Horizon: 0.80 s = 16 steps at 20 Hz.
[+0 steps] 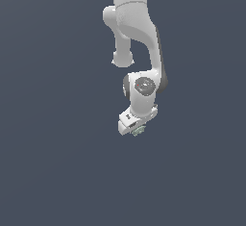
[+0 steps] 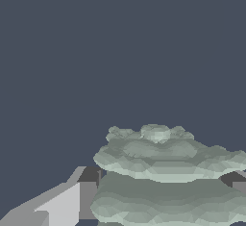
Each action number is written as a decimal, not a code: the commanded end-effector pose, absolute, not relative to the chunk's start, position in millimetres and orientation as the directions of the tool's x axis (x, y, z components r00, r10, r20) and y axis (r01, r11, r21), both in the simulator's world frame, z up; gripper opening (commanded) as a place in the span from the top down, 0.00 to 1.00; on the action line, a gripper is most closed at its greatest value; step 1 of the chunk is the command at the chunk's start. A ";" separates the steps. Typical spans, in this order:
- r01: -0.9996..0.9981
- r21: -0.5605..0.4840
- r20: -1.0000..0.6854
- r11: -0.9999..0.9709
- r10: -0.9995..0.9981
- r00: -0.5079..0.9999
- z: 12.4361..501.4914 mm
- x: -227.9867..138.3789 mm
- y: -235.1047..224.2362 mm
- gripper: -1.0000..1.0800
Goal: Pick up the object and move it to a goal position.
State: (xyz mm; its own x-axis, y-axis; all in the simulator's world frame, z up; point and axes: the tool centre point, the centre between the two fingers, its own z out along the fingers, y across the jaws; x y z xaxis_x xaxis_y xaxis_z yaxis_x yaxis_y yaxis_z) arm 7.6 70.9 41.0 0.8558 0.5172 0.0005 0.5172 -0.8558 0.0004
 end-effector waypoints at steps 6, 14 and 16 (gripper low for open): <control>0.517 0.001 0.000 -0.856 0.517 0.856 41.0 7.6 70.9 1.00; 0.517 0.001 0.000 -0.856 0.517 0.856 51.7 -1.0 71.3 1.00; 0.517 0.001 0.000 -0.856 0.517 0.856 57.7 -5.9 71.5 1.00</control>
